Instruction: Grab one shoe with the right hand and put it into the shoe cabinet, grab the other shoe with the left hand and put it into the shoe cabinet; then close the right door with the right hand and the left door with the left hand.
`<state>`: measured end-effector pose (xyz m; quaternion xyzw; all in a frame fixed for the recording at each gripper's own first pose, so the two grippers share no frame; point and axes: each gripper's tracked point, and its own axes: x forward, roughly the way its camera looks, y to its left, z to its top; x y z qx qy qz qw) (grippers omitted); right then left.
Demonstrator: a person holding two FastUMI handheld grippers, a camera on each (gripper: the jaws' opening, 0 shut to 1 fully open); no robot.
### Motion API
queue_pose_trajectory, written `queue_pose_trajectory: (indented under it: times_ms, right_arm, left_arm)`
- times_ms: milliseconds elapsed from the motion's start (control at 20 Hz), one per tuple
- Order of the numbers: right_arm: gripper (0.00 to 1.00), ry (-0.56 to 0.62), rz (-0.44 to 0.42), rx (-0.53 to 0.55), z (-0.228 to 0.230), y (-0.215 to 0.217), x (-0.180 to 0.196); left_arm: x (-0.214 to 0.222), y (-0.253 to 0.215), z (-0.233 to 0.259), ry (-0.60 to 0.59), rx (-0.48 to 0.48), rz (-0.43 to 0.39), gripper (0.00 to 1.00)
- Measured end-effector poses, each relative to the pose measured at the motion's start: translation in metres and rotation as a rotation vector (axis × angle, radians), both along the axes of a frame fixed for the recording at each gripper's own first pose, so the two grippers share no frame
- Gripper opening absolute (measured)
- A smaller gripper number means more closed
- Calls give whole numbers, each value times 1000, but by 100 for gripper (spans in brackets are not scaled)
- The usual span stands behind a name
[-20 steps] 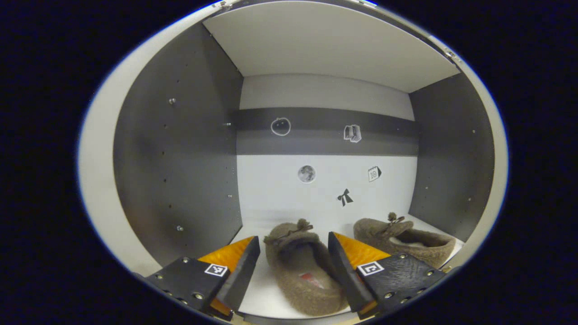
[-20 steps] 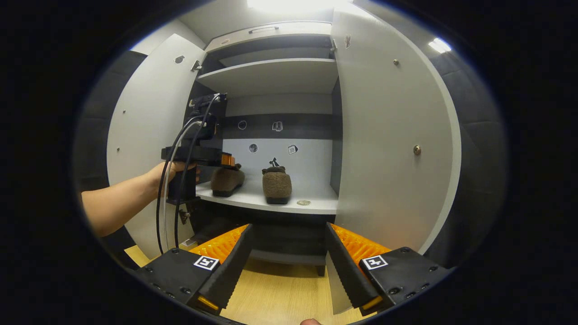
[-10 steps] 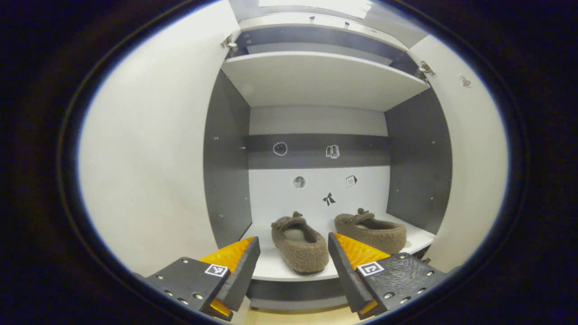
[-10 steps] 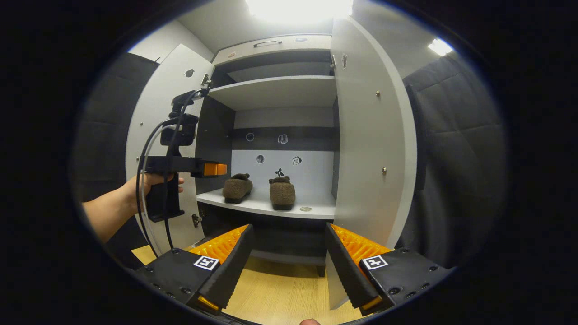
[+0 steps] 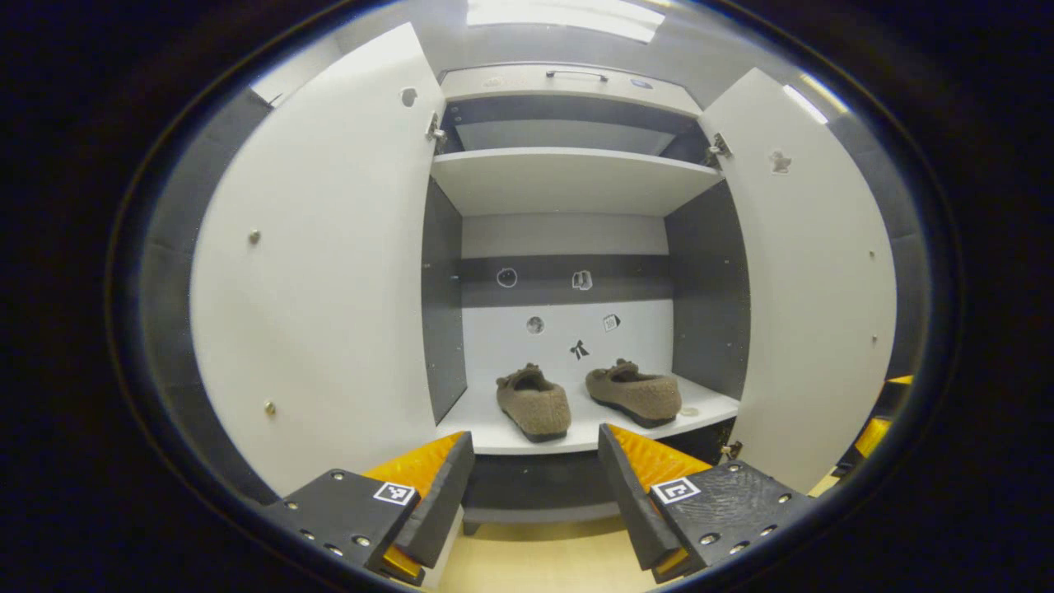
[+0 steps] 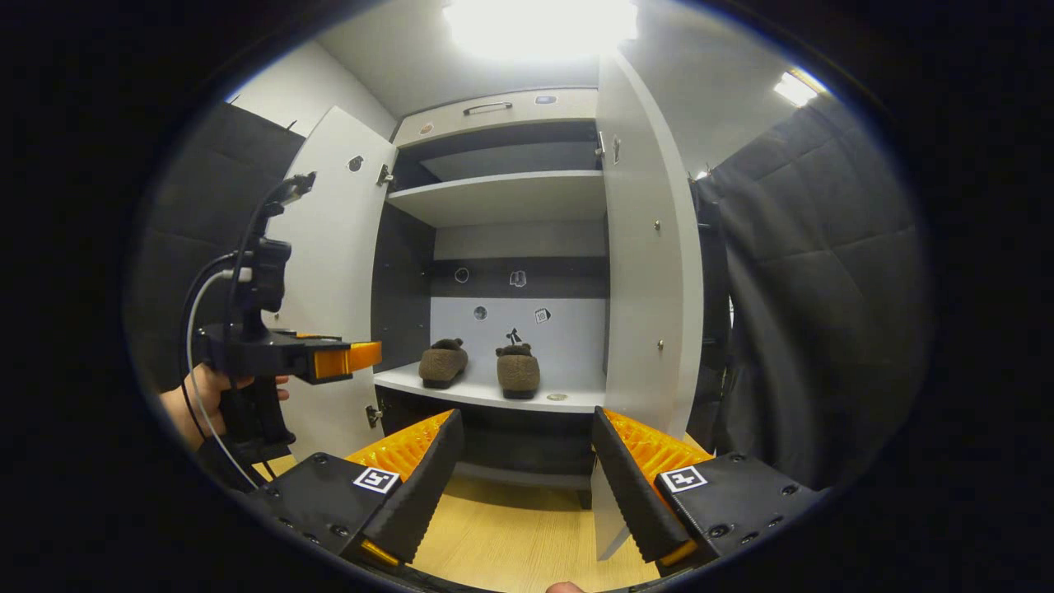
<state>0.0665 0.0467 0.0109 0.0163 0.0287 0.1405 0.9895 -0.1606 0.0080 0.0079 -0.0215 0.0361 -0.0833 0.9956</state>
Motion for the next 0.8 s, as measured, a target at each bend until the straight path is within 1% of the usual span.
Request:
queue_pose_trajectory:
  times_ms: [50, 100, 150, 200, 250, 300, 350, 450, 500, 550, 600, 650, 700, 750, 800]
  right_arm:
    - [99, 3, -2, 4, 1, -2, -3]
    - [96, 3, -3, 9, 2, -5, -6]
    - [99, 0, -5, 14, 5, -8, -10]
    - [99, -2, -11, 15, 6, -13, -12]
    - [99, -4, -20, 13, 7, -19, -15]
    - [99, -5, -30, 13, 9, -27, -17]
    - [99, -6, -41, 15, 12, -35, -20]
    - [99, -7, -68, 20, 16, -52, -23]
    - [99, -8, -83, 20, 17, -63, -23]
    - [99, -11, -100, 20, 20, -73, -23]
    - [99, -12, -117, 20, 22, -83, -23]
    - [99, -13, -134, 18, 25, -94, -21]
    - [99, -11, -153, 15, 27, -105, -19]
    - [99, -9, -174, 11, 29, -116, -16]
    - [99, -6, -197, 7, 31, -126, -12]
  left_arm:
    - [-15, 1, -1, -3, 2, 1, 88]
    - [-26, 2, -2, -3, 2, 1, 88]
    - [-36, 2, -2, -5, 2, -2, 88]
    - [-44, 4, -3, -6, 2, -1, 94]
    - [-51, 4, -3, -7, 3, -3, 94]
    - [-59, 5, -3, -8, 3, -3, 88]
    - [-67, 7, -3, -7, 2, -3, 94]
    - [-80, 10, -1, -9, -5, -3, 94]
    - [-88, 12, -1, -9, -7, -1, 87]
    - [-95, 15, 0, -9, -9, 2, 87]
    - [-102, 17, -1, -8, -11, 6, 94]
    - [-109, 20, -1, -6, -13, 11, 94]
    - [-114, 24, -1, -3, -11, 19, 81]
    - [-120, 29, -1, -1, -6, 27, 87]
    - [-125, 33, -2, 1, 1, 34, 87]
